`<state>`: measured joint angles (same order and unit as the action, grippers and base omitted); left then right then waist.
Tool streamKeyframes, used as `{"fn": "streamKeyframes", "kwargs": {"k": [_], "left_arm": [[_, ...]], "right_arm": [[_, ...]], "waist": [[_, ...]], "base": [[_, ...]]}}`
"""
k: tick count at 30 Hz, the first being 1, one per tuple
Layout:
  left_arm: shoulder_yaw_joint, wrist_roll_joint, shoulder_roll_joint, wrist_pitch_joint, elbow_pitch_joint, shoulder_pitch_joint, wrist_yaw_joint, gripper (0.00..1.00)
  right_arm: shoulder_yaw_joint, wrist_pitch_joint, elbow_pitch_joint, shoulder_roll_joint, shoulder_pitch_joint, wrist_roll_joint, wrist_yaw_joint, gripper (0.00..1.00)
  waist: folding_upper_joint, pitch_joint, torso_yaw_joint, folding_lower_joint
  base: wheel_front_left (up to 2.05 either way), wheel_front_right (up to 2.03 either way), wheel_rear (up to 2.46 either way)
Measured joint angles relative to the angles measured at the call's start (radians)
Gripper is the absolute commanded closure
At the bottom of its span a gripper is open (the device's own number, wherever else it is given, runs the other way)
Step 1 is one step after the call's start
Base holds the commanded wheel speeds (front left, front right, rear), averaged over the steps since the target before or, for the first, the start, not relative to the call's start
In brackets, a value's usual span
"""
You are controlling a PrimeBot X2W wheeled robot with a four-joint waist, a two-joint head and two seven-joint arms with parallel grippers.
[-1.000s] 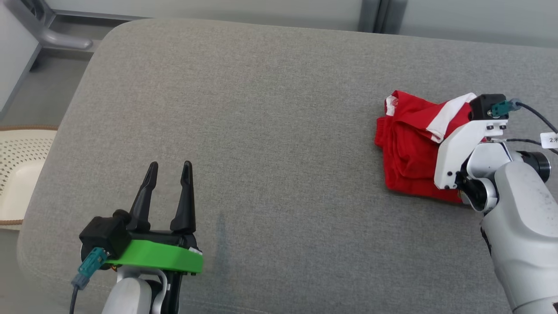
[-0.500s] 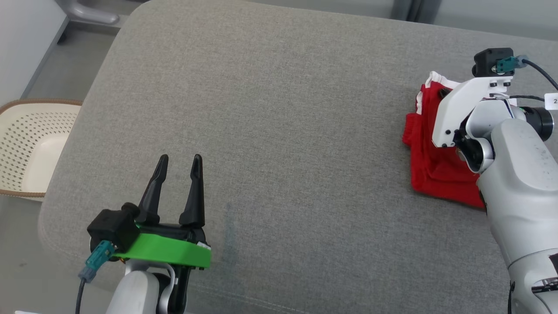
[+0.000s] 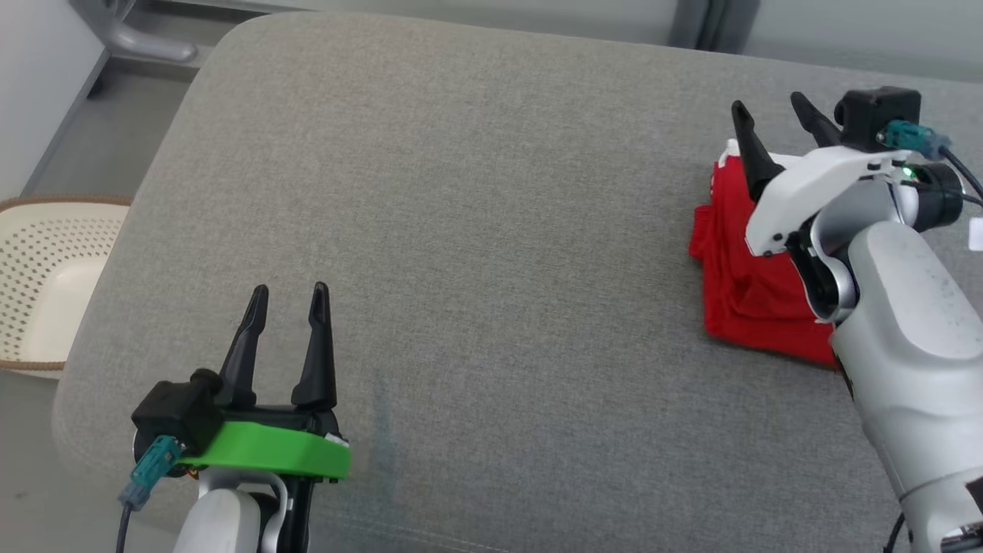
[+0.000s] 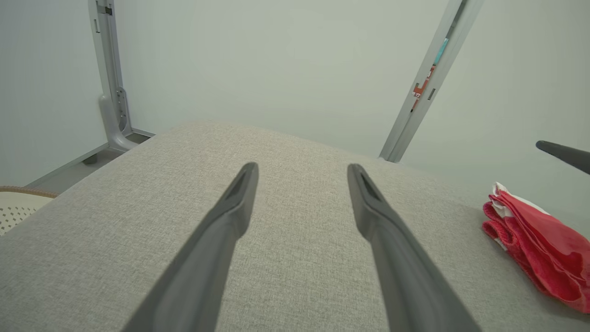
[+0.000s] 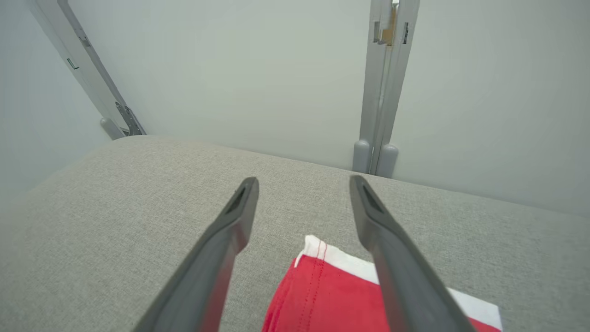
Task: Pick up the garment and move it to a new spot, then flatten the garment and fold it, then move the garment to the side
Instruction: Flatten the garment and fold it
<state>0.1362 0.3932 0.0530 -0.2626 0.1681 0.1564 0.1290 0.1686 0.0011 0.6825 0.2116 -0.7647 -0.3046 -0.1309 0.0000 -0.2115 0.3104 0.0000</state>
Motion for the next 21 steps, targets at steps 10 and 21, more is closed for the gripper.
{"fn": "streamKeyframes", "kwargs": {"k": [10,21], "left_arm": [[-0.063,-0.02,0.013,0.0,0.008,-0.05,0.0,0.0],[-0.132,-0.042,0.023,0.0,0.013,-0.11,0.0,0.0]], "right_arm": [[-0.098,-0.139,-0.293,0.015,0.321,0.055,0.0,0.0],[-0.111,-0.1,-0.51,-0.052,0.551,0.084,0.0,0.0]], "waist": [[0.0,0.081,-0.124,0.0],[0.0,0.149,-0.273,0.0]], "base": [[0.0,0.0,0.0],[0.0,0.0,0.0]]}}
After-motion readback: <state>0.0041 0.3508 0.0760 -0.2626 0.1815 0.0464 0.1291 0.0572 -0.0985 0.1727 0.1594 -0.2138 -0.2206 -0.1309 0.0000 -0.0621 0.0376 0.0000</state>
